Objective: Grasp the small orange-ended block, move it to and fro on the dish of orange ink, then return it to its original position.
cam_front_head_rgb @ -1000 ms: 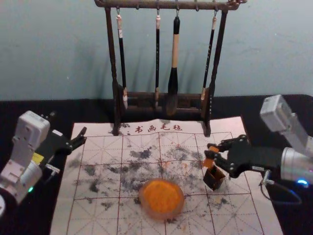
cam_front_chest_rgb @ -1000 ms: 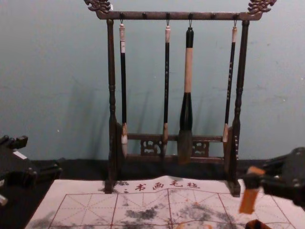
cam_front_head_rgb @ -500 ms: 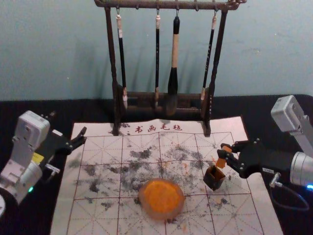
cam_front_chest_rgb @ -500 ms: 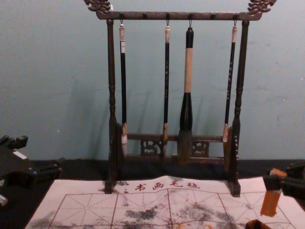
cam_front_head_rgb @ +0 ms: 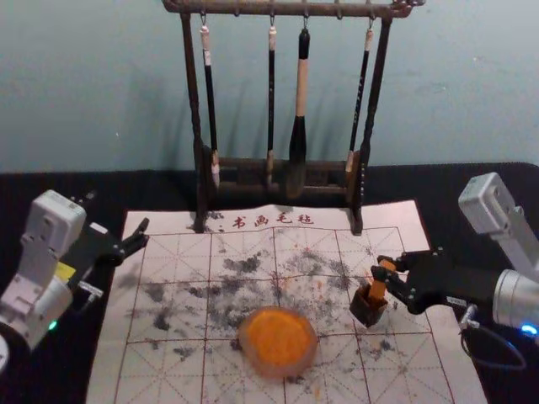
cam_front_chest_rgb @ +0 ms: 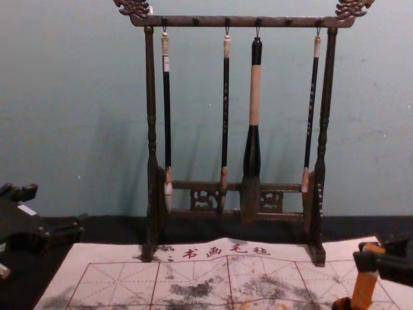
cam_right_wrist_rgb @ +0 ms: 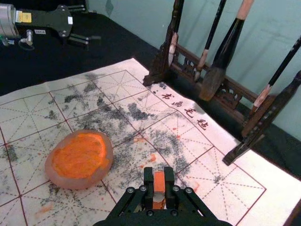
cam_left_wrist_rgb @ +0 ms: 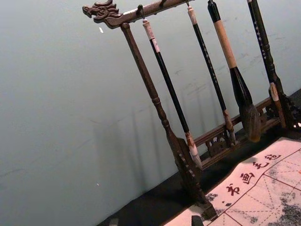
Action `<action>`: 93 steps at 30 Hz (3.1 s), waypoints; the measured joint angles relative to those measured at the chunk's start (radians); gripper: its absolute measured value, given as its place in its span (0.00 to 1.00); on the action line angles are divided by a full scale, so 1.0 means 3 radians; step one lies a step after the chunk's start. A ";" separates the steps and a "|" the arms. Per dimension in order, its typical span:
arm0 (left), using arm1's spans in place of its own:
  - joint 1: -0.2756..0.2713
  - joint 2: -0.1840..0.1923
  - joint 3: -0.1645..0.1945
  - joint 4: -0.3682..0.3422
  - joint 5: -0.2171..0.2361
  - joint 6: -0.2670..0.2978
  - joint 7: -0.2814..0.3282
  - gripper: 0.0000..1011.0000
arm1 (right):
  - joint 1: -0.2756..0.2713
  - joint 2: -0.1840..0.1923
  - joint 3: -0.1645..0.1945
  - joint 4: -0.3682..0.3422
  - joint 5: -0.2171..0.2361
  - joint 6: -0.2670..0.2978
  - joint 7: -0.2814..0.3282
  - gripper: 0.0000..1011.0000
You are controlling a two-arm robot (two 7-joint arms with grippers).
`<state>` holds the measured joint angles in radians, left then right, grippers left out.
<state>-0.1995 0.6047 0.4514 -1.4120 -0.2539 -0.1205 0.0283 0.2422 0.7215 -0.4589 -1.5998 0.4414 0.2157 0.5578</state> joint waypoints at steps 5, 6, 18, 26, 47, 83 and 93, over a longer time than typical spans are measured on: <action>0.0000 0.0000 0.0000 0.0000 0.0000 0.0000 0.0000 0.99 | 0.0007 -0.0028 -0.0016 0.0038 -0.0017 0.0019 0.0020 0.09; 0.0000 0.0000 0.0000 0.0000 0.0000 0.0000 0.0000 0.99 | 0.0010 -0.0037 -0.0022 0.0050 -0.0021 0.0023 0.0032 0.09; 0.0000 0.0000 0.0000 0.0000 0.0000 0.0000 0.0000 0.99 | 0.0044 -0.0093 -0.0081 0.0148 -0.0047 0.0043 0.0088 0.09; 0.0000 0.0000 0.0000 0.0000 0.0000 0.0000 0.0000 0.99 | 0.0085 -0.0143 -0.0131 0.0238 -0.0088 0.0048 0.0107 0.09; 0.0000 0.0000 0.0000 0.0000 0.0000 0.0000 0.0000 0.99 | 0.0131 -0.0202 -0.0167 0.0351 -0.0146 0.0069 0.0107 0.09; 0.0000 0.0000 0.0000 0.0000 0.0000 0.0000 0.0000 0.99 | 0.0127 -0.0198 -0.0166 0.0346 -0.0142 0.0062 0.0107 0.68; 0.0000 0.0000 0.0000 0.0000 0.0000 0.0000 0.0000 0.99 | 0.0127 -0.0198 -0.0166 0.0346 -0.0142 0.0062 0.0107 0.95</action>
<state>-0.1995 0.6047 0.4514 -1.4120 -0.2539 -0.1206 0.0283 0.2803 0.6621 -0.5086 -1.4960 0.3987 0.2342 0.5900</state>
